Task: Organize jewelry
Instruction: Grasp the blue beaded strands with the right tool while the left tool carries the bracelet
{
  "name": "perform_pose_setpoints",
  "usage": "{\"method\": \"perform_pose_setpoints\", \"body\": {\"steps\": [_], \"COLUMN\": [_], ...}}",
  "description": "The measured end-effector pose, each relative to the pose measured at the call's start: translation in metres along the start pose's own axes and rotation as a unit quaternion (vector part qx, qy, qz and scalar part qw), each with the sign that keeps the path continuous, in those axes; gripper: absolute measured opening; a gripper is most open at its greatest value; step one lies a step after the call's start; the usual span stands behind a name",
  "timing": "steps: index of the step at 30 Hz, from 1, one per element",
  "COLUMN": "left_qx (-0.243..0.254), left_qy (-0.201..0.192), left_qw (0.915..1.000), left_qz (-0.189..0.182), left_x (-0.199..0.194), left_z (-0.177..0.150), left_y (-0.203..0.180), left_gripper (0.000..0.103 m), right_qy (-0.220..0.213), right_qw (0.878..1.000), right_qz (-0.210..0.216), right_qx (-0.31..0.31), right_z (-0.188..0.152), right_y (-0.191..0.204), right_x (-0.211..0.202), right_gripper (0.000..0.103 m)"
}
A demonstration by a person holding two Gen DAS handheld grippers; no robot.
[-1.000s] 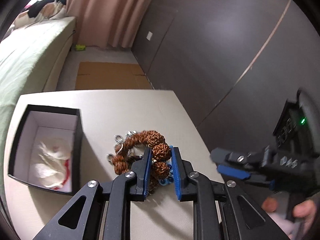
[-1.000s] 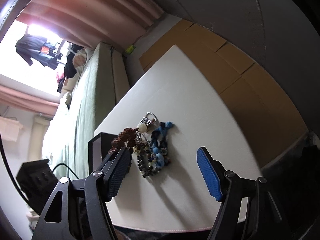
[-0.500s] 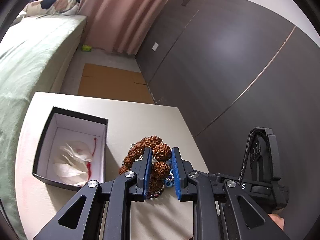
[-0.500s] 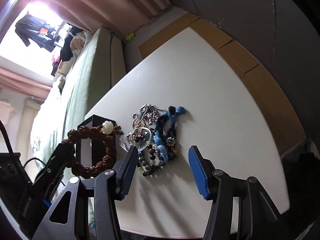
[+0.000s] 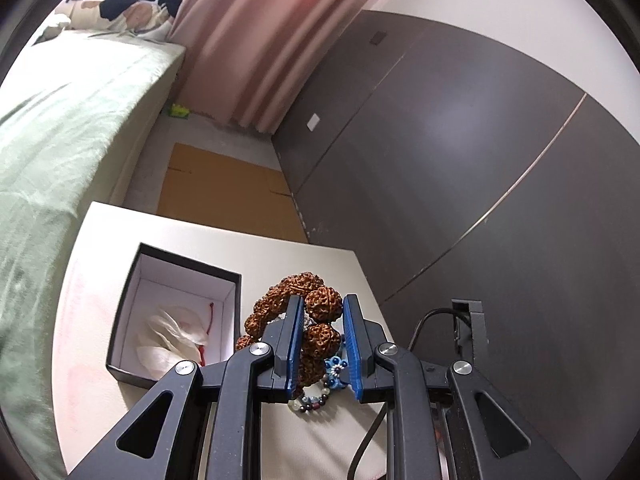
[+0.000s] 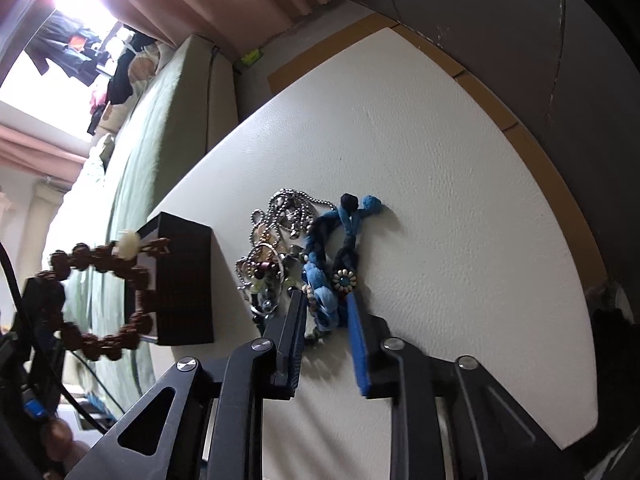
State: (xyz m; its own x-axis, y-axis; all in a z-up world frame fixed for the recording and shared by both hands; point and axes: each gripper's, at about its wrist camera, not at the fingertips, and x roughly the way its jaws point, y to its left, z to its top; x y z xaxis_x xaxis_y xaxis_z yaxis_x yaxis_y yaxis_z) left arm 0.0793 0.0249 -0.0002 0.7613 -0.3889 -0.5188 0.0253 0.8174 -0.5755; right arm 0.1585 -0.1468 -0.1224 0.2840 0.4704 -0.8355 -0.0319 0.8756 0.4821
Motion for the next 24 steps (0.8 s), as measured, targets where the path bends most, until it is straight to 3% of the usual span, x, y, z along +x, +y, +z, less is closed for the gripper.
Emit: {"method": "perform_pose_setpoints", "body": {"steps": [2,11,19,24], "left_qx": [-0.003,-0.01,-0.024,-0.035], "left_qy": [-0.003,-0.029,-0.043,-0.026], "left_qw": [1.0,0.9995,0.9983,0.9987], "left_qz": [0.001,0.009,0.032,0.026], "left_x": [-0.002,-0.023,-0.029,-0.013], "left_z": [0.002,0.008,0.019,0.02], "left_y": [0.002,0.014,0.036,0.043], "left_gripper": [0.02,0.02,0.02,0.02], "right_qy": [-0.011,-0.081,-0.107,-0.116], "right_qw": [1.0,0.994,0.985,0.981], "right_qz": [0.005,0.069,0.127,0.15], "right_qx": [-0.006,-0.019,-0.036,-0.05], "right_z": [0.0,-0.002,-0.008,-0.008], "right_y": [0.001,0.014,0.036,0.054], "right_x": [-0.005,-0.051,-0.061,-0.06], "right_gripper": [0.009,0.009,0.009,0.009]}}
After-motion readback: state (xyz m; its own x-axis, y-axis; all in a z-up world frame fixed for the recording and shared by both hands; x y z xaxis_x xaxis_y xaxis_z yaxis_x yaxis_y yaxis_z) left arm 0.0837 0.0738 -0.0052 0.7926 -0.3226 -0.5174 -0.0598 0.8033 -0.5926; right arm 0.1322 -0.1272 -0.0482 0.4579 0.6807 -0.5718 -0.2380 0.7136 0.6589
